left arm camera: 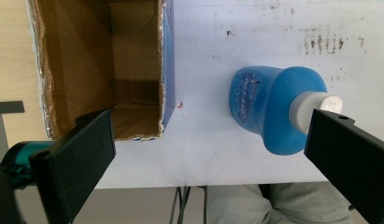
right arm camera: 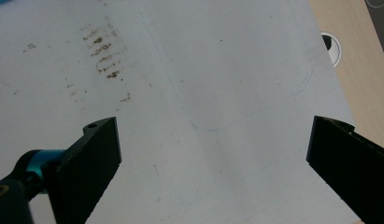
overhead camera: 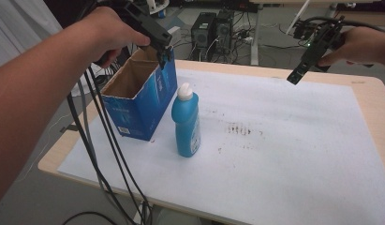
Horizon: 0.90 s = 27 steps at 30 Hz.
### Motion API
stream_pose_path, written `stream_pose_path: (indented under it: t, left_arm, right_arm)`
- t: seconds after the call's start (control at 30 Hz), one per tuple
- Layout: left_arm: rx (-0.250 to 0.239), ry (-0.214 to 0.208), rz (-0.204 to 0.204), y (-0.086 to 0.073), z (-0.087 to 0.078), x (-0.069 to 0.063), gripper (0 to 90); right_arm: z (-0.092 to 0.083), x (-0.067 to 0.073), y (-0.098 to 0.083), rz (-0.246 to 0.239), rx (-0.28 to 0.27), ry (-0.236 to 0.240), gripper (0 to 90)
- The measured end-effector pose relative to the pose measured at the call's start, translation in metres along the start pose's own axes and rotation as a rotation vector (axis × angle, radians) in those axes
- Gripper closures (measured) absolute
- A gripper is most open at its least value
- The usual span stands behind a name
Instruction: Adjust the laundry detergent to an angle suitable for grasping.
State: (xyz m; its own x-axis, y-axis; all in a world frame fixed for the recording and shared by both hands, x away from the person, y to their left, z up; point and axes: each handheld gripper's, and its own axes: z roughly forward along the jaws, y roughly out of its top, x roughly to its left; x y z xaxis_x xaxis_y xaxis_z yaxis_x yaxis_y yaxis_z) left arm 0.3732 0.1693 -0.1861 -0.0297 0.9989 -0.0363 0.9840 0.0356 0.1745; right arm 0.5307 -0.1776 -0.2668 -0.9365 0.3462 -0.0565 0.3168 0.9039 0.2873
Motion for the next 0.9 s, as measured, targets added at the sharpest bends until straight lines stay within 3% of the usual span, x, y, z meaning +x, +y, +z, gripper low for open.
stream_pose_path:
  t: [0.1,0.27,0.9]
  left_arm:
    - [-0.001,-0.001,-0.002,-0.0006,-0.0003,0.0002,1.9]
    - [-0.011,0.003,-0.009,-0.0017,-0.0032,0.0001,1.9]
    - [-0.012,0.007,-0.004,-0.0001,-0.0017,-0.0050,1.9]
  right_arm:
    - [-0.0010,0.0006,0.0000,0.010,-0.005,0.000,2.2]
    - [-0.0007,0.0017,0.0016,-0.019,-0.006,0.007,2.2]
    - [0.0009,-0.0040,-0.0023,-0.010,-0.018,0.018,2.1]
